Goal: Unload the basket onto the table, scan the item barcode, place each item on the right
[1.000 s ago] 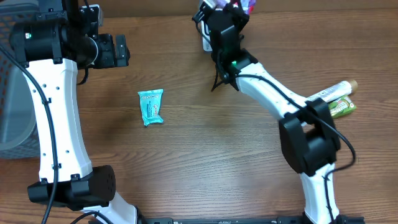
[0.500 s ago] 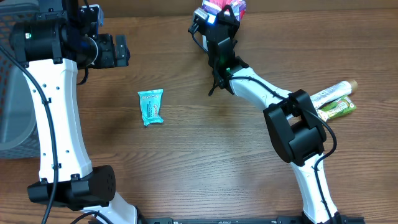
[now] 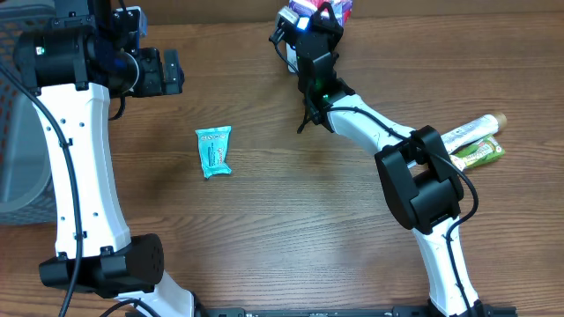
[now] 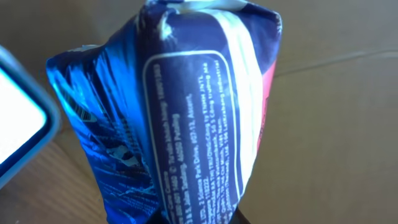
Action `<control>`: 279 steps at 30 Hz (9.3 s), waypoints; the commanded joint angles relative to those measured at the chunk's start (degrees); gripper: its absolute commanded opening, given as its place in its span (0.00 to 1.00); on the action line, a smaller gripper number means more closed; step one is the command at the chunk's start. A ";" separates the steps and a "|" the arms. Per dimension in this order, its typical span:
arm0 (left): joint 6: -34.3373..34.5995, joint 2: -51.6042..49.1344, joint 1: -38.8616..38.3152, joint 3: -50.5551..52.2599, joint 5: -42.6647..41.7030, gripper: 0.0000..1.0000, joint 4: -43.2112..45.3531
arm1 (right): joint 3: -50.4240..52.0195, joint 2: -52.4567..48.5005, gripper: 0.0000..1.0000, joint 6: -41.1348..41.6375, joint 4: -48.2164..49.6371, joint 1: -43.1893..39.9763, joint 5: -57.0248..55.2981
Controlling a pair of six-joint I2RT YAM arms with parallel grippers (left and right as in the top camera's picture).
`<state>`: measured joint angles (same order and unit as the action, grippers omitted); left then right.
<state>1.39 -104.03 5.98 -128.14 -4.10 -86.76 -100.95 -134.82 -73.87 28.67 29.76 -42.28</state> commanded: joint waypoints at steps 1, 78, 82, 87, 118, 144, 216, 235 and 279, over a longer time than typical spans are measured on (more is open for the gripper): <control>0.33 -0.48 -0.28 -0.22 0.04 0.99 0.04 | -1.40 1.57 0.04 1.68 1.64 1.11 -1.40; 0.33 -0.48 -0.28 -0.22 0.04 1.00 0.04 | 6.49 29.49 0.77 117.31 -94.97 -34.88 24.76; 0.33 -0.48 -0.28 -0.22 0.04 1.00 0.04 | 0.83 32.68 0.86 107.43 -97.35 -33.51 36.83; 0.33 -0.48 -0.28 -0.22 0.04 1.00 0.07 | 0.85 32.63 0.86 100.59 -91.58 -29.18 58.88; 0.33 -0.48 -0.28 -0.22 0.02 1.00 0.07 | 3.87 5.70 0.68 101.02 -51.78 13.70 65.20; 0.33 -0.48 -0.28 -0.22 0.04 1.00 0.07 | 3.87 -0.96 0.34 102.38 -45.86 17.73 61.42; 0.33 -0.48 -0.28 -0.22 0.02 1.00 0.04 | -3.30 17.57 0.74 102.60 -100.59 -1.57 61.42; 0.33 -0.48 -0.28 -0.22 0.04 1.00 0.07 | 6.64 15.91 0.66 99.65 -91.41 11.56 60.52; 0.33 -0.48 -0.28 -0.22 0.04 1.00 0.04 | 12.92 16.02 0.39 93.55 -87.27 -11.08 56.94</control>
<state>1.39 -104.05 5.98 -128.14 -4.10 -86.78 -90.63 -119.52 15.05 -59.68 16.51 15.86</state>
